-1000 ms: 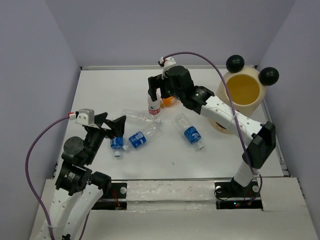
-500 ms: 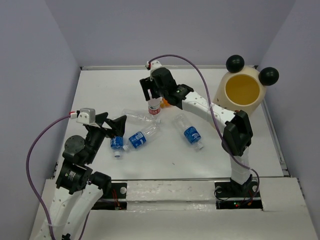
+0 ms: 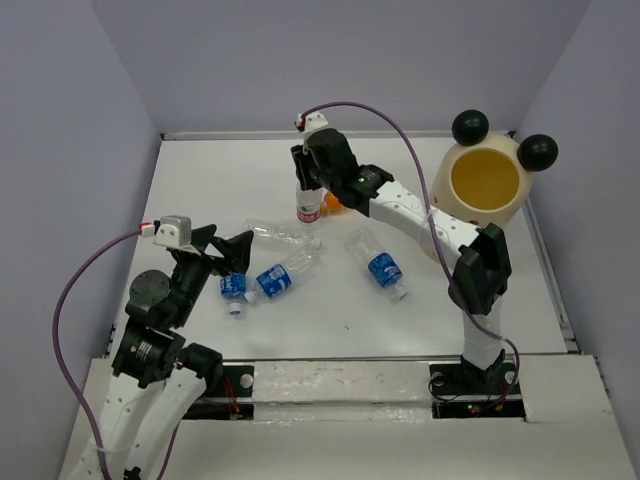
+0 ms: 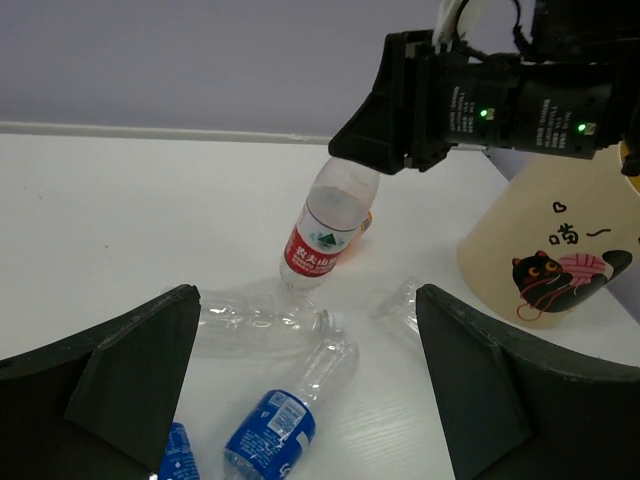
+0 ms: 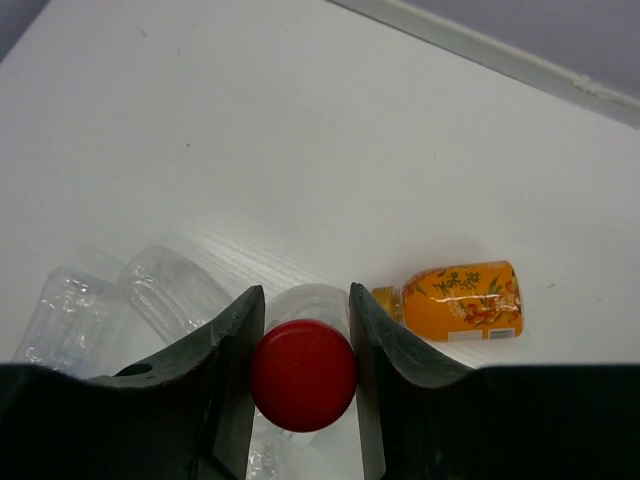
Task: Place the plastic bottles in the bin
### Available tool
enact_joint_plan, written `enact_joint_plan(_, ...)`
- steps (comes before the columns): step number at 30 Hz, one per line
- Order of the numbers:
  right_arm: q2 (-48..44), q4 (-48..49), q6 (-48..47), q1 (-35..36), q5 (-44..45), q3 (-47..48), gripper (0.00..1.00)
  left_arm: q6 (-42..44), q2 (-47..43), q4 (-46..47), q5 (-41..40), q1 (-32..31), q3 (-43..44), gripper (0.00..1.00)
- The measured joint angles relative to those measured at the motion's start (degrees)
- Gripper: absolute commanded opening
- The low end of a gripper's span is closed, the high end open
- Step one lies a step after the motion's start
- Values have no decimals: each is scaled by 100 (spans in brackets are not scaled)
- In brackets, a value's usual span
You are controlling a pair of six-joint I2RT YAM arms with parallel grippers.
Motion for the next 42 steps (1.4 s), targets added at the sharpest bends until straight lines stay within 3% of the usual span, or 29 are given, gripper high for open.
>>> enact_joint_plan(8, -1478, 201, -450, 33, 549, -26, 0, 0, -20, -2, -2, -7, 0, 99)
enact_joint_plan(14, -3694, 772, -1224, 61, 2009, -688, 0, 0, -164, -2, -4, -129, 0, 99)
enact_joint_plan(21, -5031, 1152, -1904, 61, 3495, -1165, 0, 0, -243, -2, -94, -262, 0, 99)
enact_joint_plan(28, -5499, 1012, -2011, 61, 4111, -1672, 0, 0, -243, -4, -181, -304, 0, 99)
enact_joint_plan(42, -5536, 654, -1899, -11, 4518, -2629, 0, 0, -227, -7, -227, -304, 0, 99)
